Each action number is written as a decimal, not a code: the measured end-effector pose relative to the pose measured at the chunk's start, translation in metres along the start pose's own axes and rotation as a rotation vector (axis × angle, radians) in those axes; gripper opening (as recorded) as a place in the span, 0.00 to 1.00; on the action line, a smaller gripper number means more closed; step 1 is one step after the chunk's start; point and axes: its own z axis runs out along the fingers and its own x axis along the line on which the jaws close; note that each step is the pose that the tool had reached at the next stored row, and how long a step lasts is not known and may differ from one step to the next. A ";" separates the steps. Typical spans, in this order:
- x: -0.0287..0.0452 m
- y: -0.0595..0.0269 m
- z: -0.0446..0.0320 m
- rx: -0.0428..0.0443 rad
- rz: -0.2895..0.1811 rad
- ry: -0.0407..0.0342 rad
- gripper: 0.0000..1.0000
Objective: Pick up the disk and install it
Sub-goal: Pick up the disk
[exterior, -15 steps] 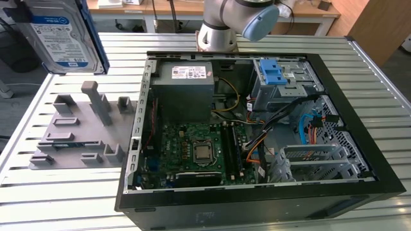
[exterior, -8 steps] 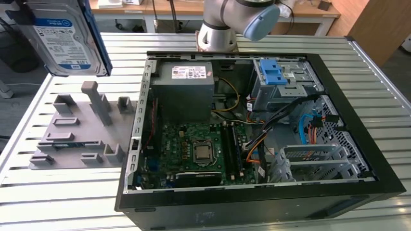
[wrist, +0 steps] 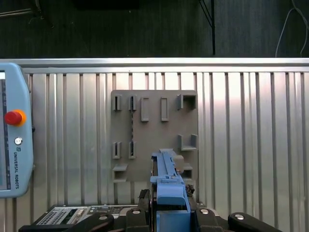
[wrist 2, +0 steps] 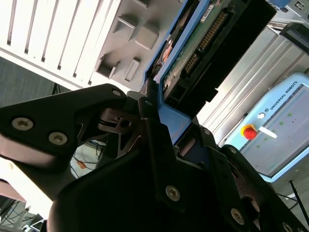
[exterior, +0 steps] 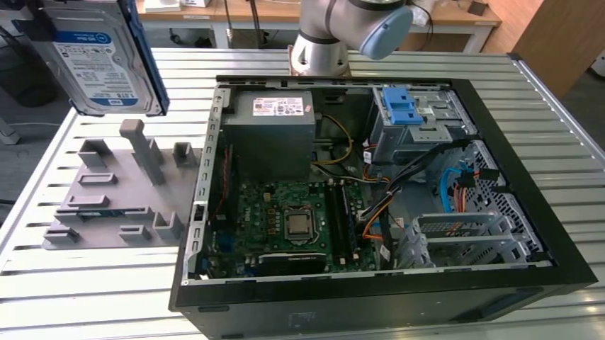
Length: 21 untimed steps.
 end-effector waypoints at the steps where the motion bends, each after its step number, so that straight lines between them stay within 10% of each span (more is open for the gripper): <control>1: 0.0011 -0.0009 -0.0001 -0.0001 0.000 -0.0008 0.36; 21: 0.0200 -0.0251 -0.0014 -0.0042 0.000 -0.0129 0.36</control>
